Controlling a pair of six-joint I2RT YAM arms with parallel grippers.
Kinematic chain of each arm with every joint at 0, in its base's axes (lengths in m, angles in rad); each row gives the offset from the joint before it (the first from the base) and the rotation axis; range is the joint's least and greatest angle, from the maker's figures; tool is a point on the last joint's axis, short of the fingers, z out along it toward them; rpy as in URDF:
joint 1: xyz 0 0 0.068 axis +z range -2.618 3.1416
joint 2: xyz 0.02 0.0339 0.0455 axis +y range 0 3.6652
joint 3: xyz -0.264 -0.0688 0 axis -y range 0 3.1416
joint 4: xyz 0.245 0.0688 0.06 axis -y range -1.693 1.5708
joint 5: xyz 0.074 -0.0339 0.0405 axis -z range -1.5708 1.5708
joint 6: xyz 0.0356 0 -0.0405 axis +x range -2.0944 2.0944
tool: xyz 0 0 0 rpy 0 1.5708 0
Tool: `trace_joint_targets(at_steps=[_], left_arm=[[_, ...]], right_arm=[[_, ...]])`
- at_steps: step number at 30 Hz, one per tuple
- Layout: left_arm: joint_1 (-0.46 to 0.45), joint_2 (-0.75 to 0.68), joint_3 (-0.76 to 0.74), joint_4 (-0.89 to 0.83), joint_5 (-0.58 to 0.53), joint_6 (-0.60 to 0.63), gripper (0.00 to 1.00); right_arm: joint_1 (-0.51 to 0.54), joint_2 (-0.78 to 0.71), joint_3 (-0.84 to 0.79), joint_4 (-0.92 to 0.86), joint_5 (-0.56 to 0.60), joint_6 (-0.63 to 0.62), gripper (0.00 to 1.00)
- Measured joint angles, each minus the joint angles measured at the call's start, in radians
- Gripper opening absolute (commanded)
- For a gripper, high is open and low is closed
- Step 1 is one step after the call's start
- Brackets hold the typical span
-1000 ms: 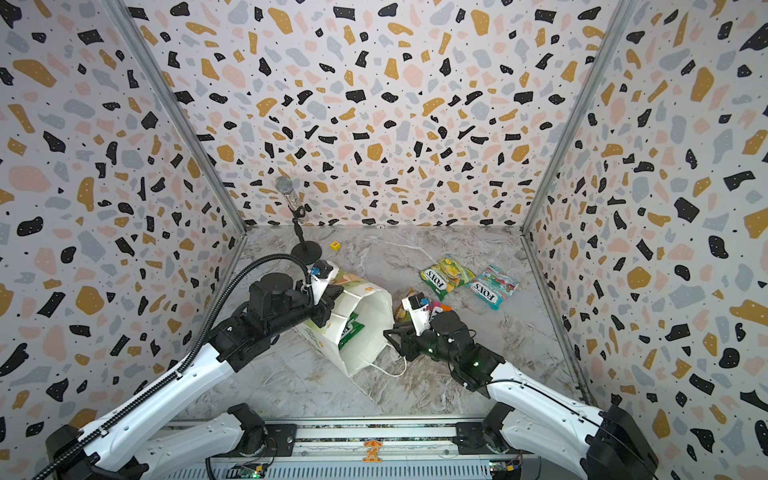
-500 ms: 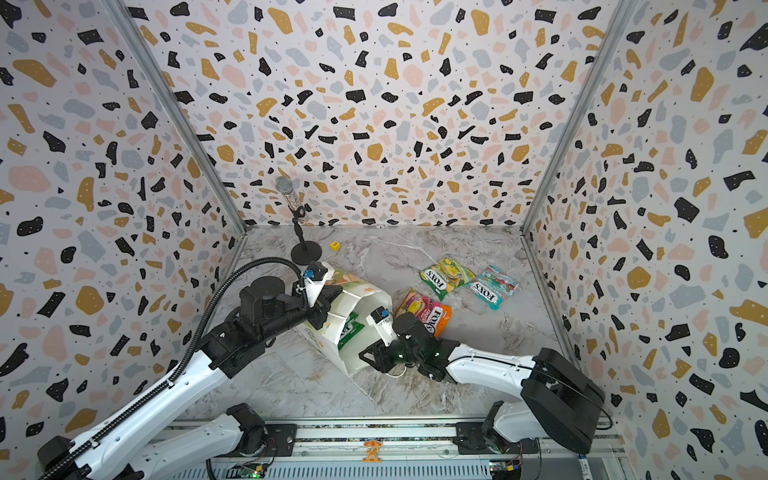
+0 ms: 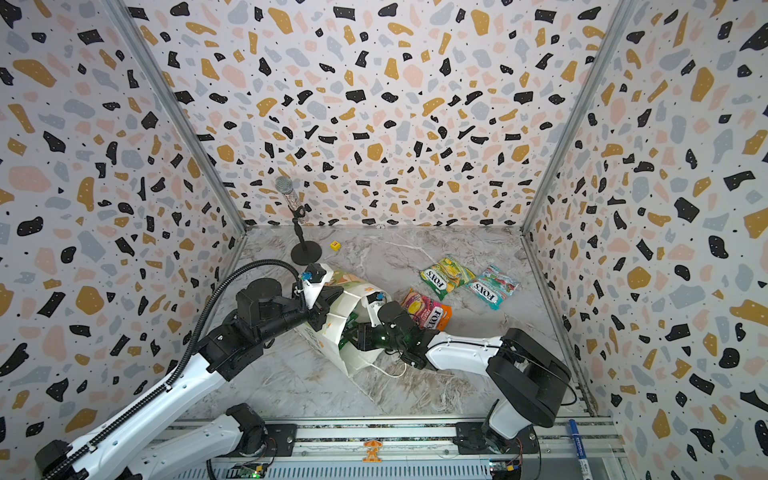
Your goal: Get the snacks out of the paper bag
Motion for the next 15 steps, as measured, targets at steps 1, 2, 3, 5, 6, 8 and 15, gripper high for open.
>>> trace_joint_targets(at_steps=[1, 2, 3, 5, 6, 8, 15], left_arm=[[0.000, 0.000, 0.000, 0.000, 0.002, 0.001, 0.00], [0.000, 0.000, 0.000, 0.002, 0.005, 0.003, 0.00], [0.000, 0.000, 0.000, 0.003, 0.008, 0.004, 0.00], [0.000, 0.000, 0.000, 0.004, 0.016, 0.005, 0.00], [0.000, 0.000, 0.000, 0.004, 0.019, 0.005, 0.00], [0.000, 0.000, -0.001, 0.004, 0.022, 0.008, 0.00], [0.000, 0.000, -0.002, 0.004, 0.031, 0.011, 0.00]], right_arm=[[0.000, 0.014, 0.003, 0.024, 0.010, 0.034, 0.35], [0.000, 0.026, 0.005, 0.043, 0.019, 0.061, 0.35], [0.000, 0.039, 0.006, 0.064, 0.029, 0.088, 0.35], [0.000, 0.060, 0.007, 0.102, 0.049, 0.139, 0.35], [0.000, 0.070, 0.007, 0.122, 0.059, 0.162, 0.35], [0.000, 0.090, 0.010, 0.159, 0.075, 0.202, 0.35], [0.000, 0.154, 0.071, 0.227, 0.114, 0.298, 0.37]])
